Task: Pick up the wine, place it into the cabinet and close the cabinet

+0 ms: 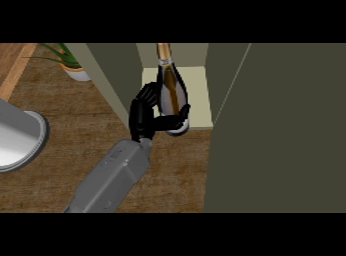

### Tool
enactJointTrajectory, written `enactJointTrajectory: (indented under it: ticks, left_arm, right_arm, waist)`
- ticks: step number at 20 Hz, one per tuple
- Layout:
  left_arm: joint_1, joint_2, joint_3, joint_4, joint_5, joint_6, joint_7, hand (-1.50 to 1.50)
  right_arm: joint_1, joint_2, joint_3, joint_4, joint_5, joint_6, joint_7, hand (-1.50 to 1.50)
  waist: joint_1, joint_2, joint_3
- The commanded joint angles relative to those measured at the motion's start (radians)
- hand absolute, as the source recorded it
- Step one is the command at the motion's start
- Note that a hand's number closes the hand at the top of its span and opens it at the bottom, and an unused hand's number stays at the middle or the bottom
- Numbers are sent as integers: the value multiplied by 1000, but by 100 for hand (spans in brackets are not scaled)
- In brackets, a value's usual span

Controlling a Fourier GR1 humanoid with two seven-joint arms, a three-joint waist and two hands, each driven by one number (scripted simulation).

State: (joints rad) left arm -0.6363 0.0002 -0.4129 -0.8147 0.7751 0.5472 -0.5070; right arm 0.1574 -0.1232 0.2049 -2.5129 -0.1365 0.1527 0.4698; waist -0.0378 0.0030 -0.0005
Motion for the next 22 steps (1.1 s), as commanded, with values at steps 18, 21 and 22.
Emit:
enactJointTrajectory:
  ticks: [18,21,22]
  left_arm:
    - [-400,61,155,408,34,-11,17,150]
    - [-460,9,150,452,15,76,41,150]
    - [-462,31,158,499,2,66,-2,150]
  right_arm:
    - [112,19,3,-126,-110,57,-33,-150]
    - [62,25,-48,-99,-157,36,-7,-150]
    - [85,44,16,-55,-99,56,-57,-150]
  waist:
    - [-18,4,1]
    - [-5,4,1]
    - [-17,9,1]
